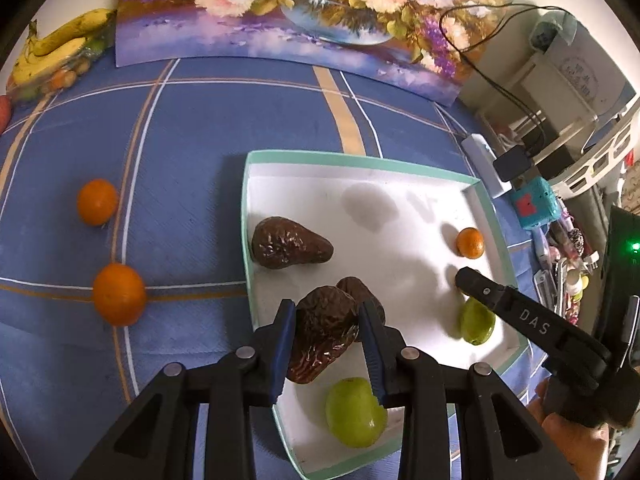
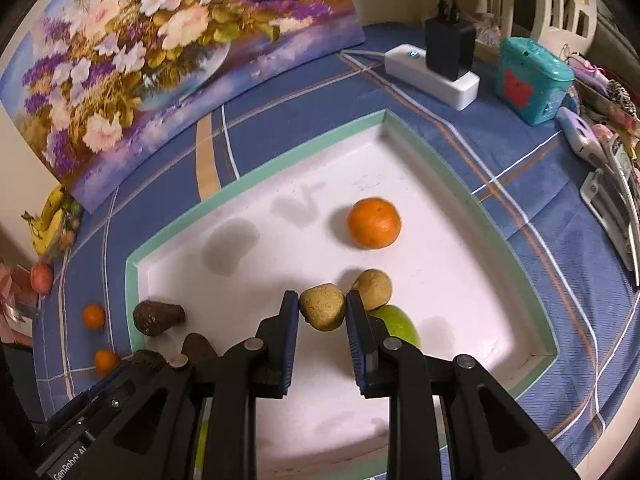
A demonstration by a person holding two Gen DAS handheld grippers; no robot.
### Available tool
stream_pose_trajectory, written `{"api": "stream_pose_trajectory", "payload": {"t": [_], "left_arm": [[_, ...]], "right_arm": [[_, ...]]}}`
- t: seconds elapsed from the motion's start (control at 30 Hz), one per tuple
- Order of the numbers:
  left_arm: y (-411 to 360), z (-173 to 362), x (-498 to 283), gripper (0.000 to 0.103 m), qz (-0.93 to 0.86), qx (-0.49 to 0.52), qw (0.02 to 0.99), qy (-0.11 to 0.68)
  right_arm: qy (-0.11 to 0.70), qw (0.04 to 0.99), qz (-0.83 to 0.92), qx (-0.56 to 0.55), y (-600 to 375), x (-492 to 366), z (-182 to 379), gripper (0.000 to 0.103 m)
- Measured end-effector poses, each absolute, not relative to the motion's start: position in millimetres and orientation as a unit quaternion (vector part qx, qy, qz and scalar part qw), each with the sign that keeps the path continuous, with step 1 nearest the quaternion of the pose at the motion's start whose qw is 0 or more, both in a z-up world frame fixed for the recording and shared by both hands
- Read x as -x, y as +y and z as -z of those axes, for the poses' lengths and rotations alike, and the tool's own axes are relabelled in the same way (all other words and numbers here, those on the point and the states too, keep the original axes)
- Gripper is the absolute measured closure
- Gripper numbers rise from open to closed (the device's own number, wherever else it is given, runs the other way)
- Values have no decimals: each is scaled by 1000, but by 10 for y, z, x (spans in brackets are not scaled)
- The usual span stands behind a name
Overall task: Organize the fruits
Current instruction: 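Carry the date in left tool while right tool carries the small fruit over tray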
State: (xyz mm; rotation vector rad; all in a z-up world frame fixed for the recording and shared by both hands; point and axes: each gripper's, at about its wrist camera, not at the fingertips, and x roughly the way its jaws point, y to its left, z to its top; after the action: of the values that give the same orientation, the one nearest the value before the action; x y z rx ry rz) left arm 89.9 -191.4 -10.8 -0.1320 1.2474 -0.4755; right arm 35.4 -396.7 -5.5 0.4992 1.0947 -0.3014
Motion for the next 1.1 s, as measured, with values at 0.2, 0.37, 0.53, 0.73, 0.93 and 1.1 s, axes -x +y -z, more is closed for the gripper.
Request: {"api": "stream_pose_trajectory", "payload": {"t": [0.2,0.37,0.53,0.73,0.93,1.1], "left_arm": [[-1972,181,-917,68,215,54,782,582],[-1979,244,-935,68,207,53,780,588],[-1973,287,-945,68,202,51,779,592],[-1978,296,-948,68,202,48,779,591],[-2020,298,-938,66,203,32,780,591],[-2054,295,-932,66,203,24,780,591]], "right_arm": [[524,809,133,-228,-3907,-387,135,78],[532,807,130,-223,-3872,-413,185,78],[541,801,130,-219,-3837,-433,248,78],[549,798,130,-213,-3806,-454,289,78],[554,796,130,-205,-3767,-479,300,78],[554,797,131,-201,-3741,-500,284,78]]}}
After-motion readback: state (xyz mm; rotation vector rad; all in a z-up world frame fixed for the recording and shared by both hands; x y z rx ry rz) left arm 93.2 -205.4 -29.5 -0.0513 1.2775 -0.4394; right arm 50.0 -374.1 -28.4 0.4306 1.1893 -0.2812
